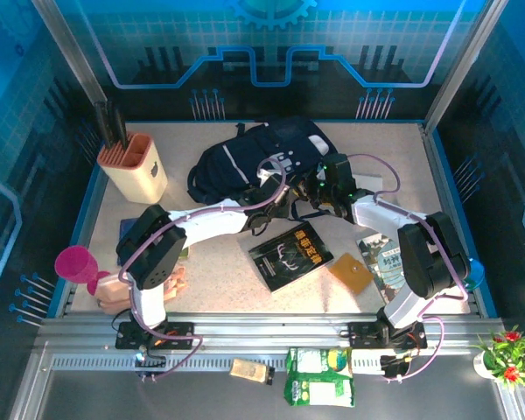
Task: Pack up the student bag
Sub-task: Unzip the student bag at the top-center of the table.
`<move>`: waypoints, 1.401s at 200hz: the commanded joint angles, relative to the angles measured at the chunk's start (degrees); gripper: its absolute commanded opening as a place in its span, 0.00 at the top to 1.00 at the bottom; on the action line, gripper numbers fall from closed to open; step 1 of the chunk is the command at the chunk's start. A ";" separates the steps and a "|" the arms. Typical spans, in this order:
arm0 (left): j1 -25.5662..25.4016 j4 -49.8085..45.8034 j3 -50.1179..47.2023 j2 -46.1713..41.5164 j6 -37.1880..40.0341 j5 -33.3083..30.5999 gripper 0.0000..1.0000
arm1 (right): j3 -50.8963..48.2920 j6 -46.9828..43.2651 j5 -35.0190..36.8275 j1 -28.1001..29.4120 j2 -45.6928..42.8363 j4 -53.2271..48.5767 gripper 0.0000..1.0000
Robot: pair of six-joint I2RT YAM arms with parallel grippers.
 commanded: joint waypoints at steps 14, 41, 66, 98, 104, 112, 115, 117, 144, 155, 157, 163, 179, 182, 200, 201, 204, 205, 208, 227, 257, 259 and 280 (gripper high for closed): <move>-0.12 2.93 2.60 1.06 2.04 -3.21 0.79 | 2.63 0.40 -3.93 1.04 -0.26 3.37 1.00; -0.15 2.93 2.95 1.33 2.23 -3.30 0.82 | 2.53 0.08 -3.79 1.04 -0.37 2.91 1.00; -0.14 2.69 3.02 1.42 2.37 -3.40 0.82 | 2.62 -0.22 -3.57 1.05 -0.31 2.64 1.00; -0.15 1.57 2.96 1.03 2.26 -3.74 0.88 | 2.80 -1.17 -2.57 1.08 -0.37 1.66 1.00; -0.12 0.96 2.90 0.82 2.16 -3.84 0.90 | 2.84 -1.62 -2.15 1.05 -0.46 1.14 1.00; -0.17 0.08 2.79 0.50 2.04 -3.80 0.92 | 3.05 -2.31 -1.42 1.04 -0.54 0.53 1.00; -0.14 -0.18 2.54 0.33 1.99 -3.69 0.93 | 3.16 -2.62 -1.00 1.05 -0.55 0.21 1.00; -0.14 -0.32 2.47 0.18 1.93 -3.63 0.94 | 3.18 -2.81 -0.83 1.05 -0.59 0.00 1.00; 0.14 -3.16 -0.42 -2.81 1.98 -1.44 0.99 | 3.74 -5.26 1.64 0.62 -0.23 -2.33 1.00; 0.40 -4.76 -1.92 -4.54 1.92 -0.39 1.00 | 4.01 -6.21 2.46 0.37 0.03 -3.26 1.00; 0.45 -4.96 -2.32 -5.00 1.96 -0.01 0.99 | 4.07 -6.39 2.63 0.35 0.13 -3.40 1.00; 0.70 -5.36 -3.46 -6.06 2.12 0.87 0.99 | 4.25 -6.92 3.10 0.22 0.21 -3.86 1.00; 2.07 -6.59 -6.45 -9.18 2.03 4.17 1.00 | 4.53 -8.08 4.39 0.00 0.42 -5.03 1.00; 2.34 -6.92 -7.04 -9.74 2.01 4.78 1.00 | 4.62 -8.26 4.59 -0.05 0.50 -5.17 1.00; 4.05 -7.93 -10.21 -12.35 2.67 8.06 1.00 | 4.93 -9.23 5.68 -0.26 0.68 -6.05 1.00; 4.09 -8.04 -10.36 -12.50 2.76 8.13 1.00 | 4.93 -9.26 5.74 -0.26 0.68 -6.11 1.00; 4.34 -8.30 -10.74 -12.82 2.88 8.22 1.00 | 4.96 -9.43 5.85 -0.27 0.77 -6.23 1.00; 4.37 -8.40 -10.89 -12.91 2.95 8.26 1.00 | 4.99 -9.45 5.90 -0.27 0.77 -6.24 1.00; 4.60 -8.68 -11.30 -13.18 3.04 8.21 1.00 | 5.04 -9.56 6.04 -0.33 0.77 -6.40 1.00; 6.74 -10.43 -13.29 -14.09 3.79 8.26 1.00 | 5.29 -10.14 6.41 -0.31 0.84 -6.99 1.00; 9.44 -8.10 -14.95 -14.07 5.20 10.24 0.97 | 5.38 -10.26 6.07 -0.25 0.86 -6.98 1.00; 9.41 -7.84 -14.91 -13.95 5.44 10.49 0.97 | 5.40 -10.26 5.99 -0.21 0.90 -7.02 1.00; 9.41 -5.64 -13.87 -12.63 6.91 11.74 0.89 | 5.49 -10.10 5.62 -0.05 0.95 -6.88 1.00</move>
